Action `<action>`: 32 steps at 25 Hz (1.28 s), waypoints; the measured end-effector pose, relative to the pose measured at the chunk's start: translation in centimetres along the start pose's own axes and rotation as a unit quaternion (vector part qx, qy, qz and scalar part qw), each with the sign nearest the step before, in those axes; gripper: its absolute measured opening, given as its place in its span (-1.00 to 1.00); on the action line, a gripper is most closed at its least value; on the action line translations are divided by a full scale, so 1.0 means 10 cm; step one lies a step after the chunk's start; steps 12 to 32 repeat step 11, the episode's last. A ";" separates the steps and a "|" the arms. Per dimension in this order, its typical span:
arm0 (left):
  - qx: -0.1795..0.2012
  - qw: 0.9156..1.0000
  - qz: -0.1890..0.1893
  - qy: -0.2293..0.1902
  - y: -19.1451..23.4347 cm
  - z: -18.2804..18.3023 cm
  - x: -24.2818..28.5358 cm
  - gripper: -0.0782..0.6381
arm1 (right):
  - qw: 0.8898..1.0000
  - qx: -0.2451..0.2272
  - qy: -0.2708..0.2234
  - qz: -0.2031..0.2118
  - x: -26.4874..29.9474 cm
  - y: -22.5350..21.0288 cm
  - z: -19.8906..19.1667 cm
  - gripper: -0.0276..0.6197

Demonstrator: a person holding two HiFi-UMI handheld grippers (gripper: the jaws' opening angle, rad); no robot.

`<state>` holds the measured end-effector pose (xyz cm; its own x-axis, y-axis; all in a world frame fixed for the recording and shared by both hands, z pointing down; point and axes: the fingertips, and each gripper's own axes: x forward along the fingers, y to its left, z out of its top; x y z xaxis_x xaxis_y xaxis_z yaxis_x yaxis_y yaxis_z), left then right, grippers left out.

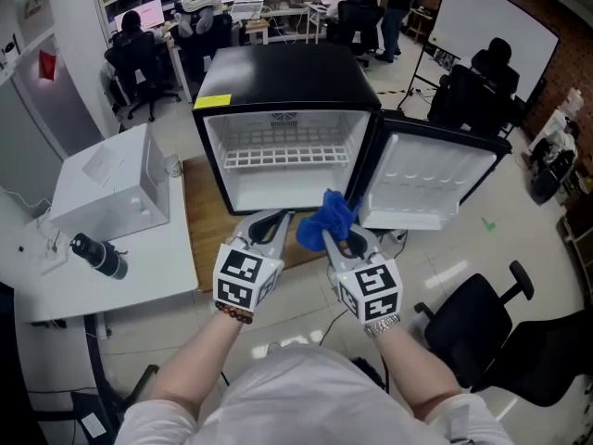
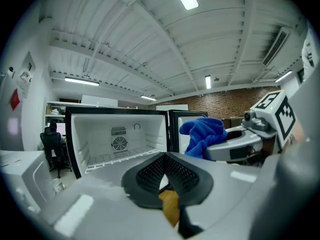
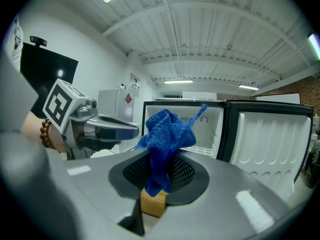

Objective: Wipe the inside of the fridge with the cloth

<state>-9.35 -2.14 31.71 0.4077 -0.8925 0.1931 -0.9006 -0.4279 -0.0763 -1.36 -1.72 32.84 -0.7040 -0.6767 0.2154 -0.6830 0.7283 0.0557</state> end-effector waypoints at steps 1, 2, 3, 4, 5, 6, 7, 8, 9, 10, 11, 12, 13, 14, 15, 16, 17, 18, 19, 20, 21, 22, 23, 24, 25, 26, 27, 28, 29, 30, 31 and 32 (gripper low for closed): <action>0.000 1.000 0.001 0.000 -0.04 0.00 0.00 -0.77 | 1.000 0.000 0.000 0.003 -0.02 0.00 -0.01 -0.71; -0.001 1.000 0.001 -0.001 -0.07 0.01 0.00 -0.77 | 1.000 -0.001 0.000 0.005 -0.03 -0.01 -0.02 -0.71; -0.001 1.000 0.003 -0.002 -0.10 0.02 -0.01 -0.77 | 1.000 -0.001 -0.001 0.008 -0.04 -0.02 -0.02 -0.71; -0.001 1.000 0.005 -0.001 -0.12 0.01 -0.01 -0.77 | 1.000 -0.001 -0.001 0.010 -0.05 -0.02 -0.03 -0.71; 0.000 1.000 0.007 0.001 -0.14 -0.01 -0.02 -0.77 | 1.000 -0.001 -0.002 0.012 -0.07 -0.03 -0.03 -0.71; 0.000 1.000 0.010 0.004 -0.16 -0.03 -0.02 -0.77 | 1.000 -0.001 -0.001 0.014 -0.09 -0.03 -0.04 -0.71; 0.001 1.000 0.012 0.007 -0.17 -0.05 -0.03 -0.77 | 1.000 -0.001 -0.001 0.015 -0.10 -0.04 -0.05 -0.71; 0.002 1.000 0.015 0.009 -0.19 -0.06 -0.03 -0.77 | 1.000 0.000 -0.001 0.017 -0.12 -0.05 -0.06 -0.71; 0.003 1.000 0.018 0.009 -0.20 -0.06 -0.03 -0.77 | 1.000 0.000 0.000 0.018 -0.14 -0.06 -0.08 -0.71; 0.005 1.000 0.022 0.009 -0.21 -0.06 -0.04 -0.77 | 1.000 0.000 0.000 0.019 -0.16 -0.07 -0.09 -0.71; 0.006 1.000 0.025 0.009 -0.23 -0.04 -0.04 -0.77 | 1.000 0.000 0.001 0.020 -0.17 -0.08 -0.10 -0.71; 0.006 1.000 0.025 0.009 -0.23 -0.04 -0.04 -0.77 | 1.000 0.000 0.001 0.020 -0.17 -0.08 -0.10 -0.71; 0.006 1.000 0.025 0.009 -0.23 -0.04 -0.04 -0.77 | 1.000 0.000 0.001 0.020 -0.17 -0.08 -0.10 -0.71; 0.006 1.000 0.025 0.009 -0.23 -0.04 -0.04 -0.77 | 1.000 0.000 0.001 0.020 -0.17 -0.08 -0.10 -0.71; 0.006 1.000 0.025 0.009 -0.23 -0.04 -0.04 -0.77 | 1.000 0.000 0.001 0.020 -0.17 -0.08 -0.10 -0.71; 0.006 1.000 0.025 0.009 -0.23 -0.04 -0.04 -0.77 | 1.000 0.000 0.001 0.020 -0.17 -0.08 -0.10 -0.71; 0.006 1.000 0.025 0.009 -0.23 -0.04 -0.04 -0.77 | 1.000 0.000 0.001 0.020 -0.17 -0.08 -0.10 -0.71; 0.006 1.000 0.025 0.009 -0.23 -0.04 -0.04 -0.77 | 1.000 0.000 0.001 0.020 -0.17 -0.08 -0.10 -0.71; 0.006 1.000 0.025 0.009 -0.23 -0.04 -0.04 -0.77 | 1.000 0.000 0.001 0.020 -0.17 -0.08 -0.10 -0.71; 0.006 1.000 0.025 0.009 -0.23 -0.04 -0.04 -0.77 | 1.000 0.000 0.001 0.020 -0.17 -0.08 -0.10 -0.71; 0.006 1.000 0.025 0.009 -0.23 -0.04 -0.04 -0.77 | 1.000 0.000 0.001 0.020 -0.17 -0.08 -0.10 -0.71; 0.006 1.000 0.025 0.009 -0.23 -0.04 -0.04 -0.77 | 1.000 0.000 0.001 0.020 -0.17 -0.08 -0.10 -0.71; 0.006 1.000 0.025 0.009 -0.23 -0.04 -0.04 -0.77 | 1.000 0.000 0.001 0.020 -0.17 -0.08 -0.10 -0.71; 0.006 1.000 0.025 0.009 -0.23 -0.04 -0.04 -0.77 | 1.000 0.000 0.001 0.020 -0.17 -0.08 -0.10 -0.71; 0.006 1.000 0.025 0.009 -0.23 -0.04 -0.04 -0.77 | 1.000 0.000 0.001 0.020 -0.17 -0.08 -0.10 -0.71; 0.006 1.000 0.025 0.009 -0.23 -0.04 -0.04 -0.77 | 1.000 0.000 0.001 0.020 -0.17 -0.08 -0.10 -0.71; 0.006 1.000 0.025 0.009 -0.23 -0.04 -0.04 -0.77 | 1.000 0.000 0.001 0.020 -0.17 -0.08 -0.10 -0.71; 0.006 1.000 0.025 0.009 -0.23 -0.04 -0.04 -0.77 | 1.000 0.000 0.001 0.020 -0.17 -0.08 -0.10 -0.71; 0.006 1.000 0.025 0.009 -0.23 -0.04 -0.04 -0.77 | 1.000 0.000 0.001 0.020 -0.17 -0.08 -0.10 -0.71; 0.006 1.000 0.025 0.009 -0.23 -0.04 -0.04 -0.77 | 1.000 0.000 0.001 0.020 -0.17 -0.08 -0.10 -0.71; 0.006 1.000 0.025 0.009 -0.23 -0.04 -0.04 -0.77 | 1.000 0.000 0.001 0.020 -0.17 -0.08 -0.10 -0.71; 0.006 1.000 0.025 0.009 -0.23 -0.04 -0.04 -0.77 | 1.000 0.000 0.001 0.020 -0.17 -0.08 -0.10 -0.71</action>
